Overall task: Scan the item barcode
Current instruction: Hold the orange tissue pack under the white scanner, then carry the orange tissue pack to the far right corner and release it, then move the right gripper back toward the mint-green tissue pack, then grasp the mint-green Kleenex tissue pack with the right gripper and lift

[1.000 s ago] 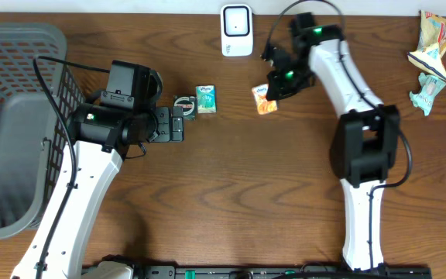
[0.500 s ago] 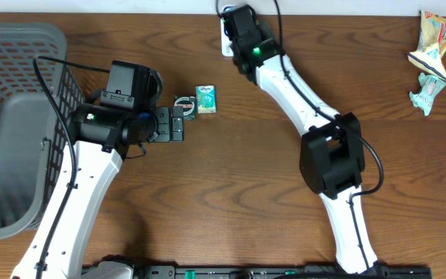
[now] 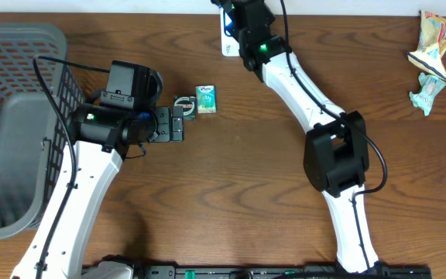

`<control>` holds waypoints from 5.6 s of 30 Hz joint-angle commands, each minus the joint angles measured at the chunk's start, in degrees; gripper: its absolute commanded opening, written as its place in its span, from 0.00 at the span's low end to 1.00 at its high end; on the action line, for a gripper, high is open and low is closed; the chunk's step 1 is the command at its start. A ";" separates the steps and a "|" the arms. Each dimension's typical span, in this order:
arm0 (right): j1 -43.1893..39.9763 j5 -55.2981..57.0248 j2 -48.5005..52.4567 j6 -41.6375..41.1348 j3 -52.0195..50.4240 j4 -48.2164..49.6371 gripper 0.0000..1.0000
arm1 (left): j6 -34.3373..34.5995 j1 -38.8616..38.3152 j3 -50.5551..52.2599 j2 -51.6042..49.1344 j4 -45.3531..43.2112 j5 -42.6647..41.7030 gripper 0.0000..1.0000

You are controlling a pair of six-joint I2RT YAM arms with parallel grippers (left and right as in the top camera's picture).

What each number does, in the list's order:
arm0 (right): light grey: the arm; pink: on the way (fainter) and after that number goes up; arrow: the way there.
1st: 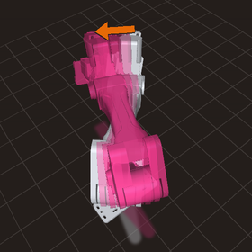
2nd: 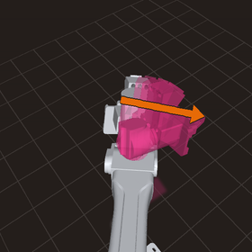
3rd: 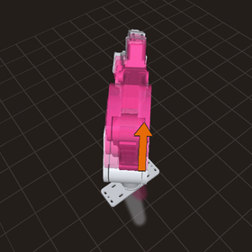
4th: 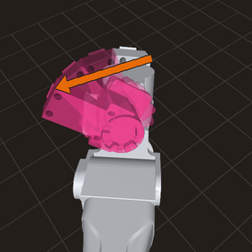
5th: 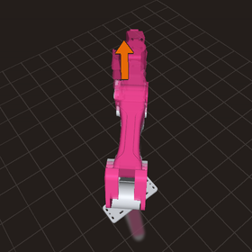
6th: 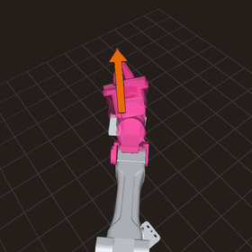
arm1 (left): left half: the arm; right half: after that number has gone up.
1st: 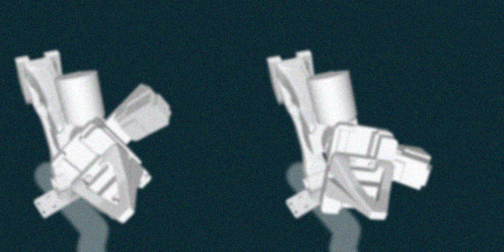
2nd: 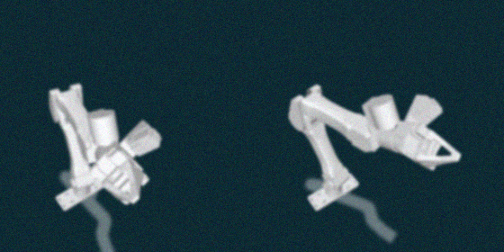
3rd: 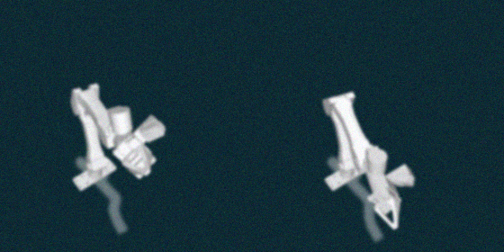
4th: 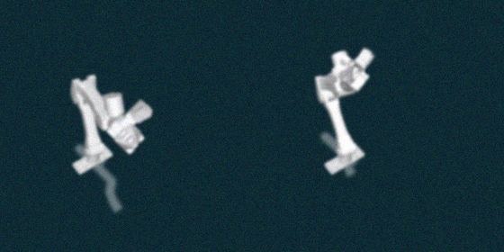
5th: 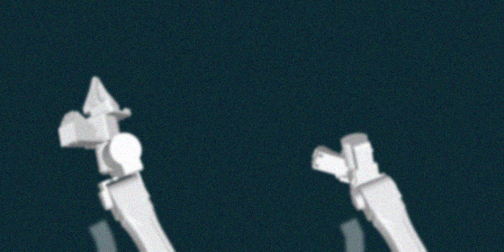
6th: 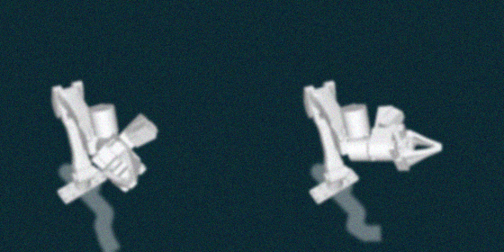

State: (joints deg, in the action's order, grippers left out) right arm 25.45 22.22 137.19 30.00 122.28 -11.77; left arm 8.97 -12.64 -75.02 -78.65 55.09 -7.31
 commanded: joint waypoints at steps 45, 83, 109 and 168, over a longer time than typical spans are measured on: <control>-38.49 5.62 -5.44 -20.55 0.70 -43.19 0.85 | -0.35 0.07 -0.63 0.37 0.00 0.31 0.98; -0.26 -36.79 0.35 -41.97 0.70 -32.76 0.66 | -0.35 0.07 -0.63 0.37 0.00 0.31 0.98; 6.10 -34.32 6.40 -49.68 -1.29 -34.62 0.37 | -0.35 0.07 -0.63 0.37 0.00 0.33 0.98; -1.66 -30.62 -7.28 -34.25 -1.16 -70.07 0.21 | -0.35 0.07 -0.63 0.39 0.00 0.31 0.98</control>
State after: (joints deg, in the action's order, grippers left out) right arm 21.74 -9.41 127.90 -5.28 122.26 -82.17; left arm 8.97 -12.64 -75.02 -78.65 55.09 -7.31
